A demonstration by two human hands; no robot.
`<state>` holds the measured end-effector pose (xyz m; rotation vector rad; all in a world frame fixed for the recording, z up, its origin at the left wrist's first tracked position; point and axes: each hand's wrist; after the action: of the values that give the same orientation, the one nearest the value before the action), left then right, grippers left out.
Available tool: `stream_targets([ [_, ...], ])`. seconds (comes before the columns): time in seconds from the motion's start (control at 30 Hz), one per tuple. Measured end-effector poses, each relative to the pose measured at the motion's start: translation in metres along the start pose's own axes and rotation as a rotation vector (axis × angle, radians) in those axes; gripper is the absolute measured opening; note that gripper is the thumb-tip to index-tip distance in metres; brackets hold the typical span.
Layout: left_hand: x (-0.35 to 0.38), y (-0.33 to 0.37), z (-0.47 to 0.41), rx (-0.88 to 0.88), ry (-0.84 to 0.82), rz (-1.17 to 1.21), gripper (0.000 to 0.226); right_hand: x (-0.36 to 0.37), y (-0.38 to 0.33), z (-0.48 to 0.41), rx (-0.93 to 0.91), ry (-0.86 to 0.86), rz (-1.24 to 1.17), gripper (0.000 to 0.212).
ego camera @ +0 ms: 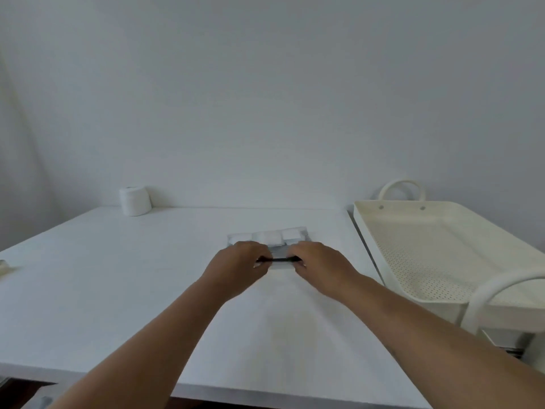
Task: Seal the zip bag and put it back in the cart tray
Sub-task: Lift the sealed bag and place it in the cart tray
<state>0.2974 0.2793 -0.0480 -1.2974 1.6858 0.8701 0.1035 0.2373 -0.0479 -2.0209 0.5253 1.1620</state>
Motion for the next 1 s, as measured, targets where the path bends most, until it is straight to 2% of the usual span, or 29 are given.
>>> stream_targets([
  [0.13,-0.038,-0.004,-0.039,-0.024,-0.052,0.027,0.011,-0.03,-0.001,-0.026,0.01,0.106,-0.019,0.01],
  [0.3,-0.098,-0.006,-0.092,0.03,-0.146,0.085,0.006,-0.084,-0.017,-0.065,0.055,0.135,-0.029,0.011],
  [0.53,-0.172,-0.005,-0.139,0.032,-0.229,0.222,0.007,-0.176,-0.054,-0.097,0.103,-0.022,-0.032,0.008],
  [0.67,-0.191,0.007,-0.151,0.041,-0.224,0.233,0.005,-0.202,-0.061,-0.09,0.132,-0.064,-0.012,0.008],
  [0.77,-0.198,0.018,-0.155,0.039,-0.309,0.252,0.006,-0.214,-0.058,-0.081,0.172,-0.112,-0.027,0.009],
  [0.83,-0.201,0.027,-0.16,0.042,-0.348,0.247,0.006,-0.224,-0.056,-0.075,0.181,-0.119,-0.029,0.009],
  [1.0,-0.205,0.064,-0.18,0.108,-0.32,0.261,0.006,-0.258,-0.041,-0.055,0.225,-0.075,-0.003,0.006],
])
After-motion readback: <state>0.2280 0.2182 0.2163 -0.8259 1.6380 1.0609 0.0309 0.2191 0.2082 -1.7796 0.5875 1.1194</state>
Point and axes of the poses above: each hand's wrist, its own z-axis away from the middle knuckle, its own x-axis out of the palm, y = z × x, and after that the axes turned 9 degrees about -z, right-handed
